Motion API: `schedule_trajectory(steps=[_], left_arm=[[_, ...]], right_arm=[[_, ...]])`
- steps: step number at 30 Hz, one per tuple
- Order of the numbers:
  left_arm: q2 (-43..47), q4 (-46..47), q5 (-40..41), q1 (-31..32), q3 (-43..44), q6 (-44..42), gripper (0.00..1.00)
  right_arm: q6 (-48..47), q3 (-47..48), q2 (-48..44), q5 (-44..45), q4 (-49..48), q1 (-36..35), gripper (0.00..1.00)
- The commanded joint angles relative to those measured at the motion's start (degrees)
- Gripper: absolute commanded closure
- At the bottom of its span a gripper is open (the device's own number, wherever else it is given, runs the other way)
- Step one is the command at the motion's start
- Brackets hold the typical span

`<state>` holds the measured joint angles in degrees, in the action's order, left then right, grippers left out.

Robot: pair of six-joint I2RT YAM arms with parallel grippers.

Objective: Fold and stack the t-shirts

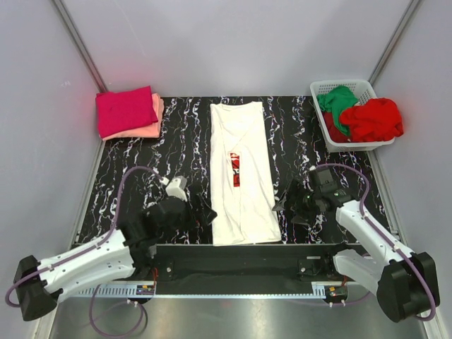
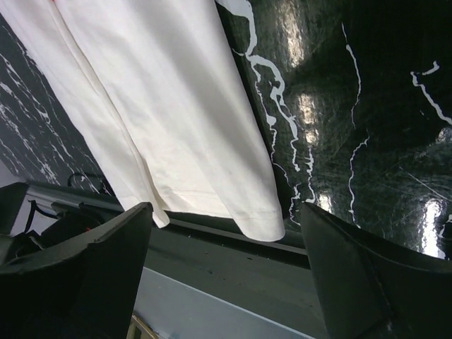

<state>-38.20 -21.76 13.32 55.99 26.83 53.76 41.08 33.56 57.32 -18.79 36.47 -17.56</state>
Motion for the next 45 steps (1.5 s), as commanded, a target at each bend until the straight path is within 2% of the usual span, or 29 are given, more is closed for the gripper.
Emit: schedule_trajectory(steps=[1,3,4,7,11,12,18,31,36,39,43,45], left_arm=[[-3.9,4.2,-1.3,-0.9,-1.8,2.5,0.07],[-8.9,-2.2,-1.7,-0.4,-0.3,4.4,0.12],[-10.3,-4.9,-2.2,0.3,0.5,5.9,0.18],[-13.8,-8.9,-0.8,4.8,1.7,10.4,0.19],[-14.7,-4.9,-2.6,7.1,-1.1,13.1,0.17],[-15.0,-3.8,-3.1,7.1,-1.9,14.6,0.17],[-17.8,3.2,-5.1,8.3,-5.6,17.6,0.17],[-21.8,5.5,-5.1,10.7,-7.7,21.6,0.21],[-21.9,5.9,-4.9,11.0,-8.1,21.8,0.26],[-22.8,6.6,-4.8,11.2,-8.1,21.7,0.39],[-24.2,7.5,-4.7,11.2,-7.9,21.7,0.5],[-25.1,8.1,-4.4,11.2,-7.4,20.9,0.6]], right_arm=[[2.1,-0.3,-0.8,3.1,3.0,-1.7,0.08],[3.6,-1.2,-2.2,4.2,3.7,-3.1,0.1],[4.6,-2.4,-2.6,4.3,3.4,-3.6,0.12],[8.0,-3.8,-2.3,5.0,2.7,-7.0,0.21],[8.8,-4.7,0.2,6.8,3.3,-9.6,0.34],[9.1,-5.8,0.4,6.5,2.4,-9.9,0.43],[10.6,-8.6,1.3,5.4,0.2,-11.2,0.58],[10.4,-9.1,3.0,5.5,-2.4,-11.9,0.62],[10.0,-9.2,3.4,5.5,-3.3,-12.2,0.76],[9.8,-9.5,3.1,5.5,-3.7,-12.1,0.83],[9.7,-9.7,3.1,5.3,-4.1,-12.2,0.89],[9.5,-9.7,3.0,5.3,-3.9,-12.2,0.97]])
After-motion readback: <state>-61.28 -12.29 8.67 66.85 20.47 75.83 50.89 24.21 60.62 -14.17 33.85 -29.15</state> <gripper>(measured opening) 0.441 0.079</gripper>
